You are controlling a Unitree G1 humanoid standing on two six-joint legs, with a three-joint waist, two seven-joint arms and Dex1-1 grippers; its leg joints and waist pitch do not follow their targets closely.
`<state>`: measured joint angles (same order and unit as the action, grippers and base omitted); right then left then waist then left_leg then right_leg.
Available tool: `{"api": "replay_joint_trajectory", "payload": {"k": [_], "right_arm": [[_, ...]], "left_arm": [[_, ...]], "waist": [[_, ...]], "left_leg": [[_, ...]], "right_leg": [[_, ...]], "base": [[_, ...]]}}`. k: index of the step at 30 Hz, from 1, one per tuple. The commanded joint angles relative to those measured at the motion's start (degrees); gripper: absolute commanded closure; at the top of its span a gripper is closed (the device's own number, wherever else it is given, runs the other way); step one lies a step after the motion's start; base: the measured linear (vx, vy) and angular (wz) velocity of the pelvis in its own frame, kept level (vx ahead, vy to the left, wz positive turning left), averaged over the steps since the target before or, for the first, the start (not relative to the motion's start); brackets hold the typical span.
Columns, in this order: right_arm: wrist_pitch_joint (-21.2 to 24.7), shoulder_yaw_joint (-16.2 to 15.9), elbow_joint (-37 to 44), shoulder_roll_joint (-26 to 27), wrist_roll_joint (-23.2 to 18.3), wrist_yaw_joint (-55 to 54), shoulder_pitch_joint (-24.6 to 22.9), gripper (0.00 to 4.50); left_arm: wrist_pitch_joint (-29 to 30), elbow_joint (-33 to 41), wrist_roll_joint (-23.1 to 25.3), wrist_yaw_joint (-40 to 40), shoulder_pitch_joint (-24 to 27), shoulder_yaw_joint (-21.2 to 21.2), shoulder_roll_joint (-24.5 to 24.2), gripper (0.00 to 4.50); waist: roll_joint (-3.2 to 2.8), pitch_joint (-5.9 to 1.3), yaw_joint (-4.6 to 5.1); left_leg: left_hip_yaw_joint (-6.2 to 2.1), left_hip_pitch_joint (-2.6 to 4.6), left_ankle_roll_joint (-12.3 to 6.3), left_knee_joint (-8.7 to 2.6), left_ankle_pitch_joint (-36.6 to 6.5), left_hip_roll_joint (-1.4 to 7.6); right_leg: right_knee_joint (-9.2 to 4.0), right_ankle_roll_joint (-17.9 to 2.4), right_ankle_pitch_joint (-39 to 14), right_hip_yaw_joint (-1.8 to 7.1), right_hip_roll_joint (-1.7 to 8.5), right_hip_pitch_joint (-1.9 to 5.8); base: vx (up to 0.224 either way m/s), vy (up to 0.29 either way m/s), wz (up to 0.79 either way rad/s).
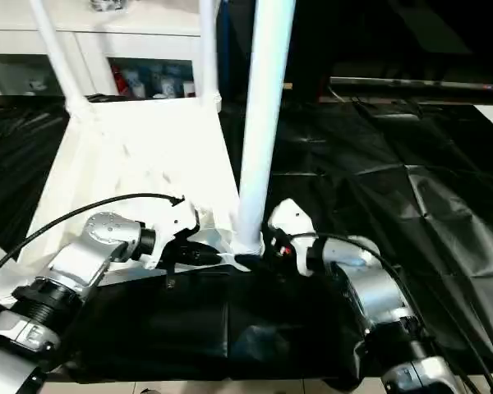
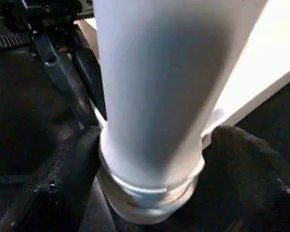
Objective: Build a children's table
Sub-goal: Rotate leg to tighten
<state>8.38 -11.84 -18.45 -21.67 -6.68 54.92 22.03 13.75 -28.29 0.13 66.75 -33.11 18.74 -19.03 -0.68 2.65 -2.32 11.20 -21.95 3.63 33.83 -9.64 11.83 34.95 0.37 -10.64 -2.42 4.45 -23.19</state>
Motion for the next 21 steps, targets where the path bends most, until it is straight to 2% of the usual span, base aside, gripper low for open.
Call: {"api": "replay_joint_trajectory", "payload": {"k": [1, 2, 4, 16, 21], "right_arm": [[-0.6, 0.2, -0.6, -0.1, -0.4, 0.1, 0.6, 0.56], [-0.7, 0.2, -0.7, -0.1, -0.4, 0.2, 0.7, 0.56], [-0.9, 0.2, -0.9, 0.0, -0.5, 0.4, 0.6, 0.56], [-1.4, 0.7, -1.6, 1.6, -0.8, -0.5, -0.2, 1.65], [-1.6, 0.7, -2.0, 2.0, -0.4, -1.0, -0.4, 1.75]], "left_arm": [[1.0, 0.0, 0.2, 0.8, 1.2, 1.1, -0.4, 4.50], [1.0, 0.0, 0.2, 0.7, 1.3, 1.1, -0.5, 4.50], [1.1, 0.1, 0.1, 0.7, 1.4, 1.0, -0.5, 4.50], [1.3, 0.4, -0.1, 0.1, 2.3, 0.9, -0.8, 4.50], [1.7, 0.9, -0.2, -0.1, 2.7, 0.8, -1.0, 4.50]], "waist": [[0.73, -3.39, -0.26], [0.60, -3.39, -0.30], [0.70, -3.39, -0.25], [0.78, -3.40, -0.21], [0.83, -3.37, -0.09]], "left_leg": [[-0.67, 0.97, -2.37, -3.93, -14.0, 1.26], [-0.70, 1.02, -2.25, -3.94, -14.1, 1.28], [-0.68, 0.95, -2.24, -3.93, -14.0, 1.25], [-0.66, 0.95, -2.36, -3.88, -13.6, 1.25], [-0.67, 0.93, -2.28, -3.89, -13.8, 1.23]], "right_leg": [[-4.44, -12.7, -13.0, 1.89, 2.96, 2.42], [-4.44, -12.8, -13.0, 1.91, 2.99, 2.41], [-4.38, -12.9, -12.4, 1.91, 2.94, 2.47], [-4.31, -12.9, -12.4, 1.94, 2.98, 2.50], [-4.33, -12.8, -12.8, 1.93, 3.00, 2.48]], "base": [[0.000, 0.000, 0.00], [0.000, 0.000, 0.00], [0.000, 0.000, 0.00], [0.000, 0.000, 0.00], [0.000, 0.000, 0.00]]}}
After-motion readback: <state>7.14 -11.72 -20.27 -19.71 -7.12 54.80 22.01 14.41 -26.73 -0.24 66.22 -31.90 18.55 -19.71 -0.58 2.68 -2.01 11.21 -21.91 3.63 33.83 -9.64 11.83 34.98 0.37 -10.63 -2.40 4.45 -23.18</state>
